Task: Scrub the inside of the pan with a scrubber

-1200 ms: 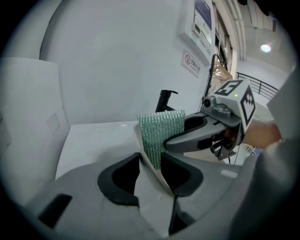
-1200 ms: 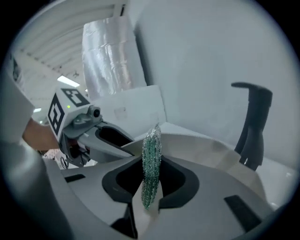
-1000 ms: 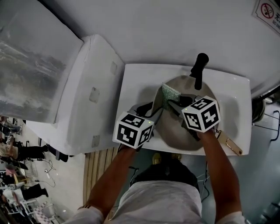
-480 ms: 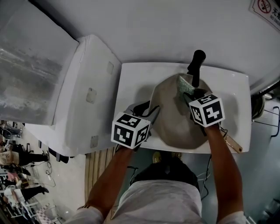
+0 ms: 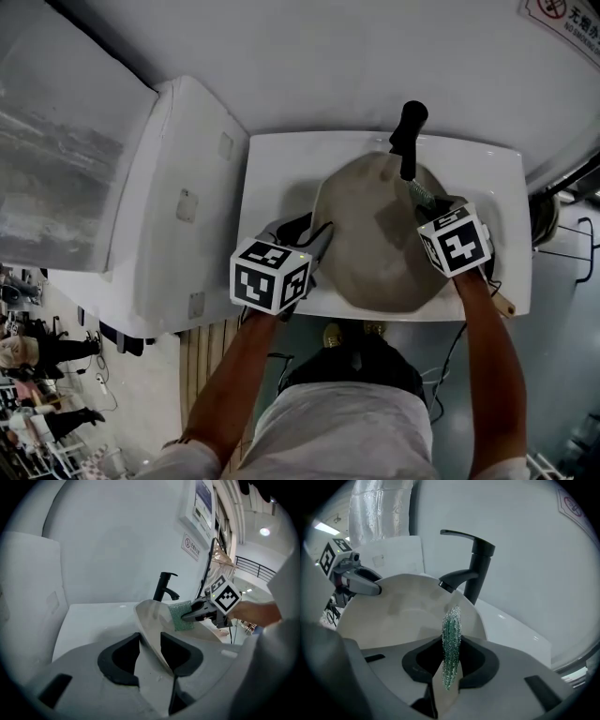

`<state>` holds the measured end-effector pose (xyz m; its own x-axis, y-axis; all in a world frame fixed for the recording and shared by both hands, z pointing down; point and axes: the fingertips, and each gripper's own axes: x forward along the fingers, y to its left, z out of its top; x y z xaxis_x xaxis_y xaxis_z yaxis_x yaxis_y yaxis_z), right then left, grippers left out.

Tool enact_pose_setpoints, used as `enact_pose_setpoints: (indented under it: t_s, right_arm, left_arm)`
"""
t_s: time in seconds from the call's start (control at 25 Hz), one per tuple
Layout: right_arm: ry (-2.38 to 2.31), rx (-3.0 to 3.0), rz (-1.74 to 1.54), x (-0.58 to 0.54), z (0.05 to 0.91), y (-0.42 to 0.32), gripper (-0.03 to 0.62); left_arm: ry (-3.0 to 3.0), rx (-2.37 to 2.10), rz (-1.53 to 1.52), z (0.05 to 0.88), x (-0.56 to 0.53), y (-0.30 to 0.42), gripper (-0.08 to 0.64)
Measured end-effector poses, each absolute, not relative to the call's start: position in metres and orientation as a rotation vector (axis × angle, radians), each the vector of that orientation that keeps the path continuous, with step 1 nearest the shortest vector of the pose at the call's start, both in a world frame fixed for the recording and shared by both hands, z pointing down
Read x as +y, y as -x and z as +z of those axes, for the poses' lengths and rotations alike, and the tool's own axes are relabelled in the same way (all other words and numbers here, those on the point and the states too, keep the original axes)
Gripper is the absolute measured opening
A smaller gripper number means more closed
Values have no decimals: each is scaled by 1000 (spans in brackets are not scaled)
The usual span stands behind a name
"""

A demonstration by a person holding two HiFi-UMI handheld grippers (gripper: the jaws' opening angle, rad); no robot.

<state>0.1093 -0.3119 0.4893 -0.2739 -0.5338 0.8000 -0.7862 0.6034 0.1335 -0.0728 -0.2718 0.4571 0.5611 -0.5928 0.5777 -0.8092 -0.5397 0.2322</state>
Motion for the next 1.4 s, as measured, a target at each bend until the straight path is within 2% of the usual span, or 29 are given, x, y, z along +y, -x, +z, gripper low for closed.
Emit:
enact_pose_setpoints:
  t_s: [0.2,0.4,0.8,1.08,1.4]
  right_arm:
    - [-973,-2123,579,-283,466,-92,80]
    - [-785,-2308,838,-264,445,-42,80]
    - [-564,-2294,1063,-253,479,28,80]
    - [-596,-2228,1113,-264,491,22,80]
    - [-655,-2124,1157,-262,507,-26,80]
  left_arm:
    - [-2320,-1122,588,457,-271,73,149]
    - [-2322,-1117,574,458,-272,74,149]
    - [-2341,-1141,607,462,-272,81,143]
    - [-2338,-1184,619,467,-272,84,129]
    - [-2333,-1180,616,473,-274,89,127]
